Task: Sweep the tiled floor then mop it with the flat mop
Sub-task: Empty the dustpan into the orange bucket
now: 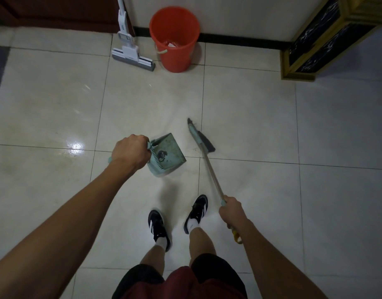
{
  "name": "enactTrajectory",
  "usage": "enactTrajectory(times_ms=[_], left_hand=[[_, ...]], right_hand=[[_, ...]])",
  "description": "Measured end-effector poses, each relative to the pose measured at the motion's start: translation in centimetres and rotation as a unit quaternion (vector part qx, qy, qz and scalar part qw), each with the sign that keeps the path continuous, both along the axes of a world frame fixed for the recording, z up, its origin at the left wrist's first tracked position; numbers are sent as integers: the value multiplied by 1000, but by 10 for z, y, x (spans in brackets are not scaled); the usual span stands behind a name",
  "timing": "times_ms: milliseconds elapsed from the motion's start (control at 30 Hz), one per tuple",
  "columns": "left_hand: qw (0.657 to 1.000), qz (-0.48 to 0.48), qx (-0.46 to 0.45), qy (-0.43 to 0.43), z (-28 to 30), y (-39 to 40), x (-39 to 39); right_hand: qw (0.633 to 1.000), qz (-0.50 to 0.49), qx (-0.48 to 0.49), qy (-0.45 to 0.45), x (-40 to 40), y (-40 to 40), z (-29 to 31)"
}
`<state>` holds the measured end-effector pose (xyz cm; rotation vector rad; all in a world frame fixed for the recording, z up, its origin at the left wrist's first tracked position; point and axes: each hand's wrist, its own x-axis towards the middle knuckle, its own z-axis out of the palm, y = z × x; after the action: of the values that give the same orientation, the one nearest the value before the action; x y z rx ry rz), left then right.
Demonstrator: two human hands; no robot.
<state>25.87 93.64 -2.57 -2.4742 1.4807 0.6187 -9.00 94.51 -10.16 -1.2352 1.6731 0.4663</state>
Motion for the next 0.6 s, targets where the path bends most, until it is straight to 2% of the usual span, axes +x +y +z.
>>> enactTrajectory(times_ms=[100,267,333,500,600], left_hand=[[1000,-3,-2,-6,-3,-4,1],[1000,-24,-10,-16,-5,-4,-3],[999,-28,-10,-17,-4,-1,-5],[1000,-8,-14,-8,5,11,8],[1000,3,-7,-3,11,25,14]], right_hand=[[999,-23,24,-20,9,7,2],[971,-191,101,-103,23,17,15],[960,-226,112,-124,25,20,22],[968,-206,76,-123,23,34,30],[989,-125,2,-84,27,36,29]])
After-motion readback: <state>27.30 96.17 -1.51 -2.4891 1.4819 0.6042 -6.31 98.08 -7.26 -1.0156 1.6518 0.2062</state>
